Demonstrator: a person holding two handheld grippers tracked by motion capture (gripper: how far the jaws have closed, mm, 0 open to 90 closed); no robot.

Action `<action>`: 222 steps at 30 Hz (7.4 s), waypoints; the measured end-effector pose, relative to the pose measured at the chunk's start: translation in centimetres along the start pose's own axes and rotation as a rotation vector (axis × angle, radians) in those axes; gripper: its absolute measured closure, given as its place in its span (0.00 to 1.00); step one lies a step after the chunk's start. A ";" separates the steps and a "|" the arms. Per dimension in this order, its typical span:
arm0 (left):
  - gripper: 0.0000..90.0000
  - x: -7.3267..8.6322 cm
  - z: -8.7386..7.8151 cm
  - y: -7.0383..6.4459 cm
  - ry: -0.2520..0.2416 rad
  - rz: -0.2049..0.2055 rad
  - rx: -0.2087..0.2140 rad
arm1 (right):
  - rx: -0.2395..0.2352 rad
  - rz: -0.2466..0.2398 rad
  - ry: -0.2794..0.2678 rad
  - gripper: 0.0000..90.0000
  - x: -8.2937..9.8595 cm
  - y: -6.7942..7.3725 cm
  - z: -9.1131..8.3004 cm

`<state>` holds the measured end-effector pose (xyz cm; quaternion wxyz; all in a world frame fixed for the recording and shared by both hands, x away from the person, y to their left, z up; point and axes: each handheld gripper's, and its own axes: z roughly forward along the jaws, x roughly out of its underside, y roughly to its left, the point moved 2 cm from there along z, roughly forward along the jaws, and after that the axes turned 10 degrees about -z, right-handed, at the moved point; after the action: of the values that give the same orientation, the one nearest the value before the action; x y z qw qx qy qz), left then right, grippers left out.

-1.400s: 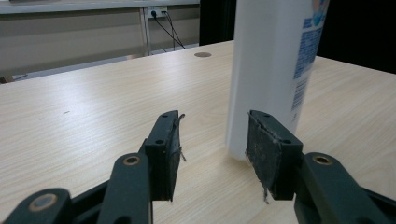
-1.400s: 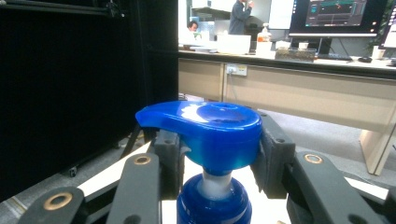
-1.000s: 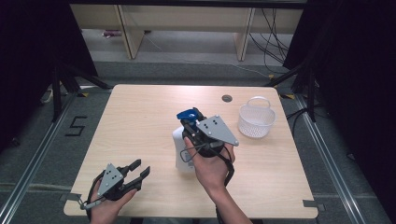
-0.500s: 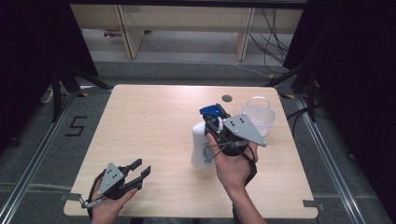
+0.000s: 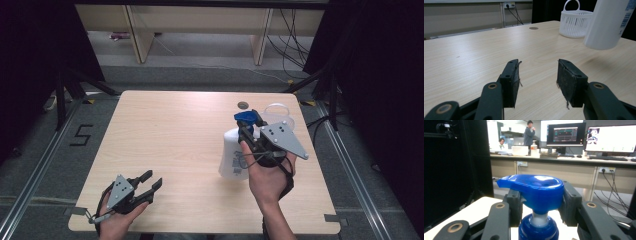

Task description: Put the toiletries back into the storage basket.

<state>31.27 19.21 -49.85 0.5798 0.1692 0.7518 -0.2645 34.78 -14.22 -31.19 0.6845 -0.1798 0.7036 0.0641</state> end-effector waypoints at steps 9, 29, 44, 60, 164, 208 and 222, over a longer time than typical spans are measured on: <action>0.58 0.0 0.0 -0.1 0.015 -0.004 -0.017 | 0.040 0.013 -0.002 0.67 -0.2 -1.7 -1.0; 0.58 -0.1 0.0 0.1 0.010 -0.003 -0.017 | 0.155 0.006 0.012 0.67 0.1 -5.9 -2.3; 0.58 0.0 0.3 0.0 0.003 0.005 0.000 | 0.208 0.013 0.018 0.67 0.3 -7.9 -2.3; 0.58 -0.1 0.1 0.1 0.016 0.000 -0.016 | 0.268 0.023 0.006 0.67 -0.2 -9.9 -1.9; 0.58 0.1 0.5 0.3 0.026 0.004 -0.012 | 0.333 0.003 -0.021 0.66 -3.6 -16.5 6.7; 0.58 0.4 0.4 0.3 0.035 0.002 -0.011 | 0.301 -0.002 0.061 0.66 0.4 -17.0 10.9; 0.58 0.6 0.6 0.2 0.040 -0.001 -0.006 | 0.299 0.007 0.106 0.66 2.5 -17.0 11.6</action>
<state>31.68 19.00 -50.53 0.5649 0.1724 0.7641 -0.2594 51.51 -26.51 -31.66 0.6653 -0.0765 0.7410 -0.0486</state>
